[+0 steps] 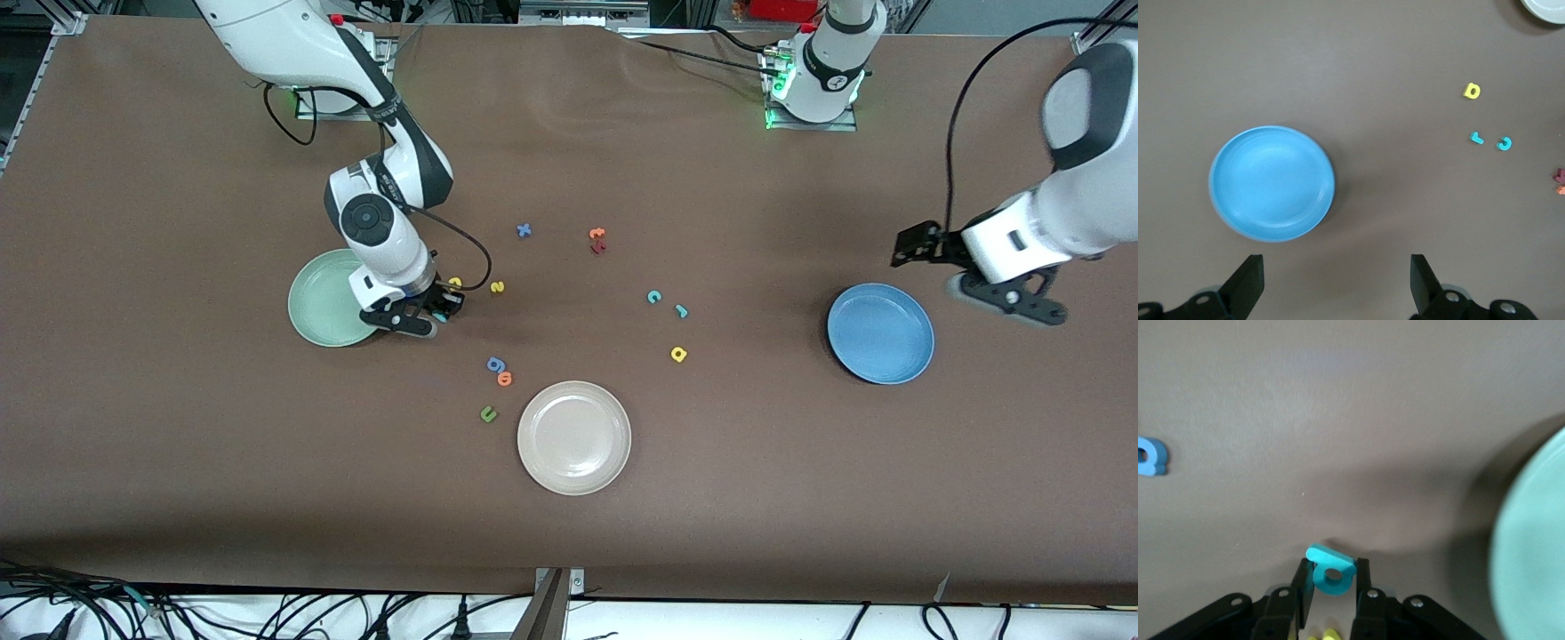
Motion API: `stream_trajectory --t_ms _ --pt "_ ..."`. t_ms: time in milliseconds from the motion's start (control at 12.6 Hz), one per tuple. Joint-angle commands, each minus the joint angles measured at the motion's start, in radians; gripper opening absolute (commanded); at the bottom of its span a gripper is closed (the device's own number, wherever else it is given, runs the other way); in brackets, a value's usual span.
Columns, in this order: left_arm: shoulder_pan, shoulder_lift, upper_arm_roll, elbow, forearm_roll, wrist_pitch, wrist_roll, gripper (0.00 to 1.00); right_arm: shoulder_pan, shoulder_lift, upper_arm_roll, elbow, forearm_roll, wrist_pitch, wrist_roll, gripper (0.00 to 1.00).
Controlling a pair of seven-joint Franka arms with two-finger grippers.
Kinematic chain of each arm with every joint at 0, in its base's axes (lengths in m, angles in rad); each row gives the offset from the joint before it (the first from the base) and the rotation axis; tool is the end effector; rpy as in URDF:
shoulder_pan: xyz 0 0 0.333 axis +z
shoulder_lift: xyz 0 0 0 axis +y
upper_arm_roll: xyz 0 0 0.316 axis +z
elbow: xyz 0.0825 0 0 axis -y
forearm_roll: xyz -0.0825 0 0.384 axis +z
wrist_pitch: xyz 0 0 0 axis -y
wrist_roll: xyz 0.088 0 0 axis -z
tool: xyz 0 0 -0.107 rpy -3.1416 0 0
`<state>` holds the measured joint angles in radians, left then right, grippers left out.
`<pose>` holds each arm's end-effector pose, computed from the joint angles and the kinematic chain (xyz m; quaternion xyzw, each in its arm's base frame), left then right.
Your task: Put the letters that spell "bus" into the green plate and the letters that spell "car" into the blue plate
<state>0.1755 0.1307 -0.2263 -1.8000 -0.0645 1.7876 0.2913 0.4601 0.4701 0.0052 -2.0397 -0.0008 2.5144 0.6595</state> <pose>0.5821 -0.0303 0.4613 0.9835 -0.1607 -0.0639 0.0536 0.5349 0.2685 0.2096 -0.9953 0.0969 -0.0014 0.0020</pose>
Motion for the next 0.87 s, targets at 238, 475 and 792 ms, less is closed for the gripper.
stream_trajectory --t_ms 238,475,792 --pt "-0.163 0.144 0.002 -0.062 -0.008 0.22 -0.001 0.98 -0.005 -0.093 -0.177 0.047 0.01 -0.299 -0.37 0.13" --pt "-0.237 0.223 0.002 -0.064 -0.006 0.367 0.0 0.98 -0.073 -0.07 -0.212 -0.039 0.065 -0.244 -0.471 0.13" --pt "-0.338 0.338 0.004 -0.082 0.061 0.582 -0.143 0.97 -0.09 -0.047 -0.209 -0.047 0.14 -0.235 -0.511 1.0"
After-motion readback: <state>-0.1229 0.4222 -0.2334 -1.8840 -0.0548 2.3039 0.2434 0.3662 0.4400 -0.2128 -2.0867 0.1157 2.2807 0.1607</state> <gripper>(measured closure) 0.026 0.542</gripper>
